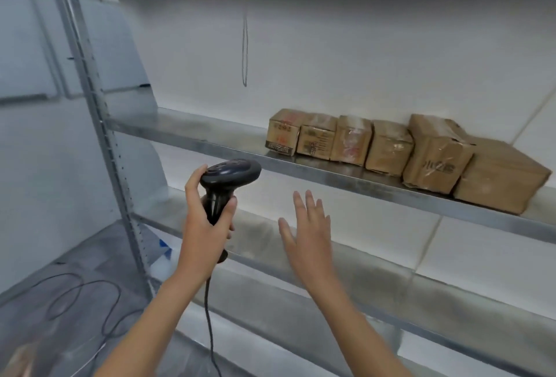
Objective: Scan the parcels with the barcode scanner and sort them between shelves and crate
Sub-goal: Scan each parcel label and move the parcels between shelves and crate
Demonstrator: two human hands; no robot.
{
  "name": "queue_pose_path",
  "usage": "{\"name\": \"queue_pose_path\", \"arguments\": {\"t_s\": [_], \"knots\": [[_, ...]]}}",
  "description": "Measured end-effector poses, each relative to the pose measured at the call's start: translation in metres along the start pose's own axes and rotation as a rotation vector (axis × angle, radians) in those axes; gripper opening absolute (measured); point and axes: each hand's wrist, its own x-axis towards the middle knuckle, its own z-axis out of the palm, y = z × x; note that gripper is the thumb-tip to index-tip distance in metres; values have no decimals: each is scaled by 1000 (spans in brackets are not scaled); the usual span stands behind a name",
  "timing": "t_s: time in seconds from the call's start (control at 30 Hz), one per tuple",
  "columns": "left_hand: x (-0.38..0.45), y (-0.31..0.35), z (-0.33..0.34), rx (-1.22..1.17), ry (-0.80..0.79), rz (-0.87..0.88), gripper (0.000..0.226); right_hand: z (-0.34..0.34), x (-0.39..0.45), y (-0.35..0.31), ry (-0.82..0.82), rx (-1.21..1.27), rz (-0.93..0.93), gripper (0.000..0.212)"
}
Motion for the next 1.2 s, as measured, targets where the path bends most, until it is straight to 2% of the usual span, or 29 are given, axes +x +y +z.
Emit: {"name": "queue_pose_path", "arguments": {"t_s": [0.13, 0.23, 0.5, 0.73, 0.9, 1.07, 1.2], "knots": [[57, -10, 3, -21, 87, 35, 67, 0, 74, -26, 94, 23, -70, 64], [94, -24, 10, -7, 90, 37, 65, -2, 125, -40, 165, -45, -109, 68], [171, -55, 28, -98, 63, 60, 65, 11, 226, -57, 162, -364, -41, 83], [241, -91, 48, -276, -162, 41, 67, 34, 261, -50, 228, -542, 112, 82], [267, -124, 51, -403, -350, 11, 67, 62, 264, -53, 521, -621, 128, 68], [274, -142, 35, -506, -419, -67, 65, 85, 260, -71, 655, -576, 138, 54], [274, -145, 21, -594, -435, -142, 66, 91, 250, -78, 735, -429, 140, 51]]}}
